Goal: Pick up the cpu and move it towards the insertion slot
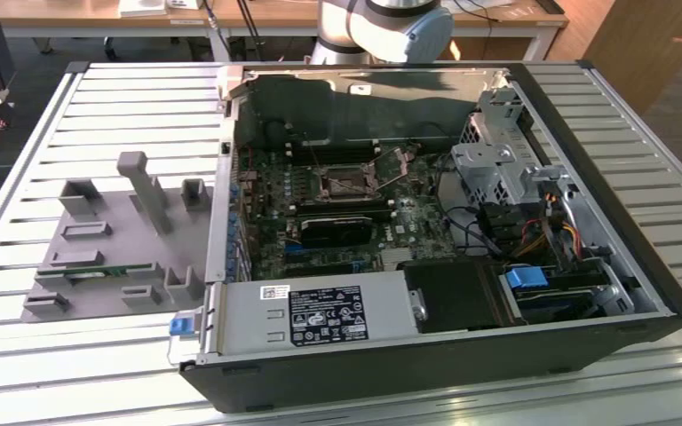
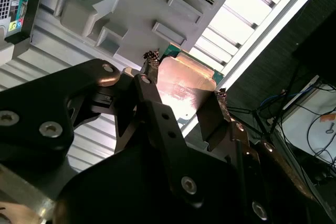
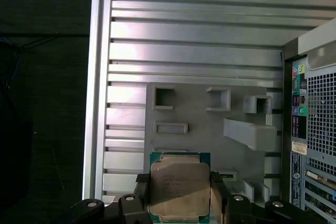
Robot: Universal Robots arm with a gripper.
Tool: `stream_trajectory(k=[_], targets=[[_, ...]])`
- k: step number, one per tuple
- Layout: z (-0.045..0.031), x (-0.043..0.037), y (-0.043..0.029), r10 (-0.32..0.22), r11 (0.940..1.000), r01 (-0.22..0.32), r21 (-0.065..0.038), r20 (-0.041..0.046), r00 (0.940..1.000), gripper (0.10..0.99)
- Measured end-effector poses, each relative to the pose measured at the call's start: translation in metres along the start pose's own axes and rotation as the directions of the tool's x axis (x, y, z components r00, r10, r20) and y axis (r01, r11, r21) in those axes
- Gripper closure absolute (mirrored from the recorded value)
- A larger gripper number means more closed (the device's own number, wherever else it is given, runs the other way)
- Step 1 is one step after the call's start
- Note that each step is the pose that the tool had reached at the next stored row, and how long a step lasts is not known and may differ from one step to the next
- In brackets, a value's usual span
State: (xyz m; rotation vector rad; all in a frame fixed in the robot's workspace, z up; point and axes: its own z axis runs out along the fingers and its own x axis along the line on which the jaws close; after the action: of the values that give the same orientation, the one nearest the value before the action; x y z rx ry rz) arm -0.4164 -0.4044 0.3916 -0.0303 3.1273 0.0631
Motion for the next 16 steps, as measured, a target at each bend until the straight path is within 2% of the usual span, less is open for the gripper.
stream_trajectory(k=[7, 16], targets=[[0.0001, -0.0063, -0.0001, 0.0, 1.0, 0.0, 0.0, 0.0001, 1.0, 0.545], [0.0003, -0.0208, -0.0004, 0.0, 1.0, 0.0, 0.0, 0.0, 1.0, 0.545]])
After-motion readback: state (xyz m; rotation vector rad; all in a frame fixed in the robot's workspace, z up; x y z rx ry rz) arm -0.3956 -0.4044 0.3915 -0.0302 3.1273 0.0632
